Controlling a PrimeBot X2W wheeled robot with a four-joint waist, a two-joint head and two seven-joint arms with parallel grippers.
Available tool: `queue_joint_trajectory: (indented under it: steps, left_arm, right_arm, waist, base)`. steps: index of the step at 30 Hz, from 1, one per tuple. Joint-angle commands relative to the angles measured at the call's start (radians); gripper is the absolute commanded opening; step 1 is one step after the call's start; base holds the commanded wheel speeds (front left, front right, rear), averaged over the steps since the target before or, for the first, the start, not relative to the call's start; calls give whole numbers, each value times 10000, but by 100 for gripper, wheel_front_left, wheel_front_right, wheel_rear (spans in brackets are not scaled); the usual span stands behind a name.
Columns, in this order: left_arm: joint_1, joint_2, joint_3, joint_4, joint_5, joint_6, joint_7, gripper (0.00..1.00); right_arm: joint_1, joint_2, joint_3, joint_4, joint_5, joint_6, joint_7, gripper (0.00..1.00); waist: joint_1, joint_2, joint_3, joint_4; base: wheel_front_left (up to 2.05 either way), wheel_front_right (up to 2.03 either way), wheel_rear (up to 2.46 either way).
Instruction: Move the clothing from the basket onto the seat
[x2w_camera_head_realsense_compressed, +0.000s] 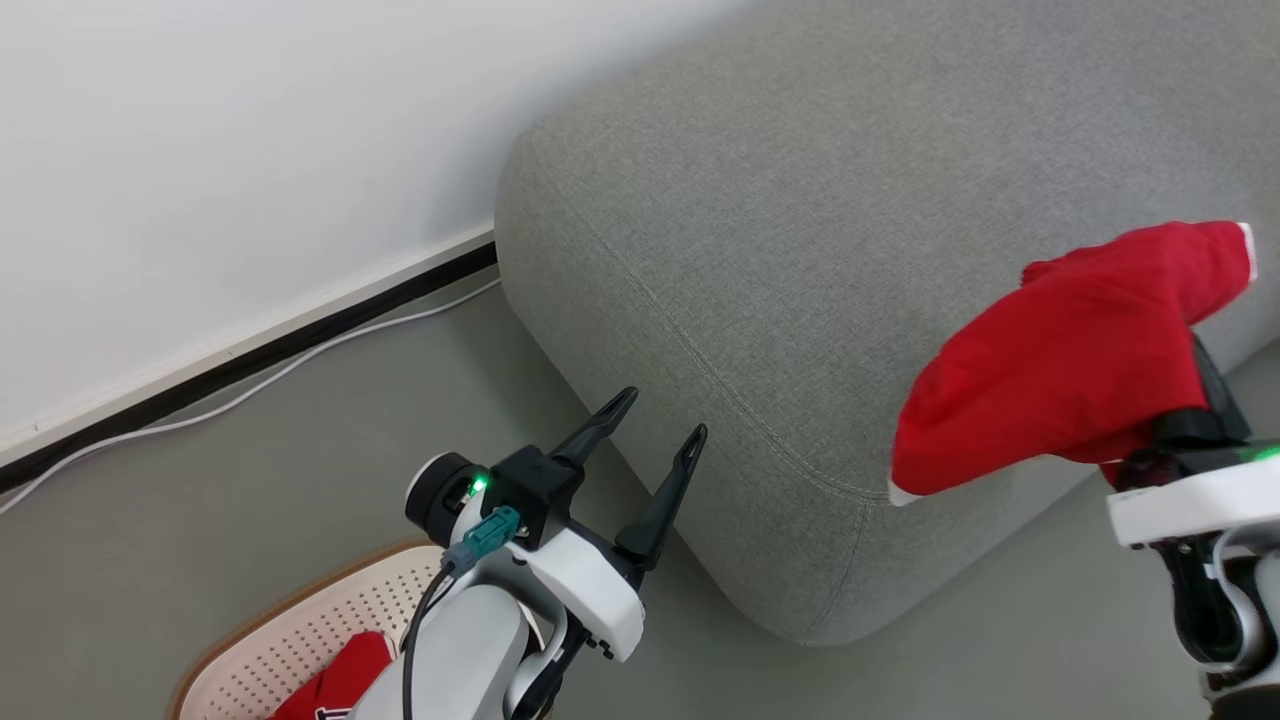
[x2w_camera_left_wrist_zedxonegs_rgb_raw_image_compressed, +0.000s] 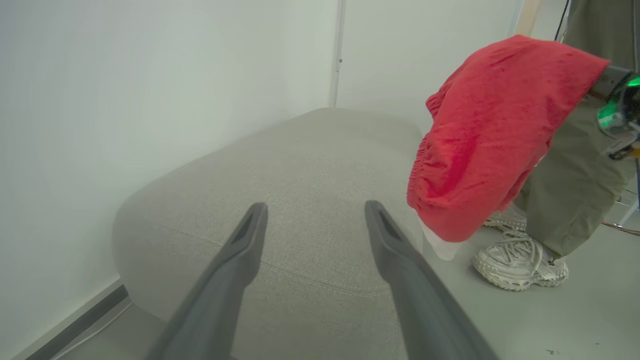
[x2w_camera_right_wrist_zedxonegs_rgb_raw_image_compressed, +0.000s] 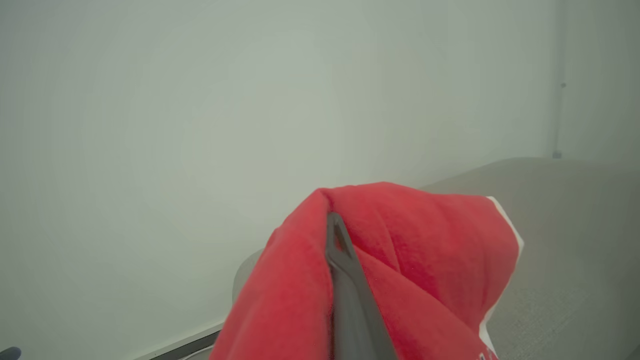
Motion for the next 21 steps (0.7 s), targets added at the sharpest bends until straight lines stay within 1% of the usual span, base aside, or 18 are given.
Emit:
queue_joint_trajectory:
  steps: [1, 5, 11, 15, 21]
  left_arm:
    - [-628, 54, 185, -156, -57, -77, -49, 100]
    - [-897, 54, -95, -22, -206, -129, -49, 100]
    - [-1076, 54, -369, 99, -270, -151, -49, 100]
    - [-1202, 54, -426, 270, -65, -93, -49, 100]
    - [-1343, 54, -329, 600, 411, -14, -49, 100]
  right_arm:
    - [194, -103, -257, -471, -131, 33, -59, 0]
    - [737, 16, -1115, -818, -153, 33, -59, 0]
    - [1023, 9, -1959, -876, -342, 33, -59, 0]
    - [563, -62, -2265, -736, -477, 33, -59, 0]
    - [-831, -306, -2274, -29, -617, 33, -59, 0]
  waist:
    - [0, -1, 94, -77]
    - [0, -1, 253, -175]
    - [0, -1, 647, -263]
    - [0, -1, 1184, -276]
    - [0, -1, 2214, -294]
  base:
    - [0, 0, 0]
    - [0, 0, 0]
    - [0, 0, 0]
    - [0, 0, 0]
    - [0, 0, 0]
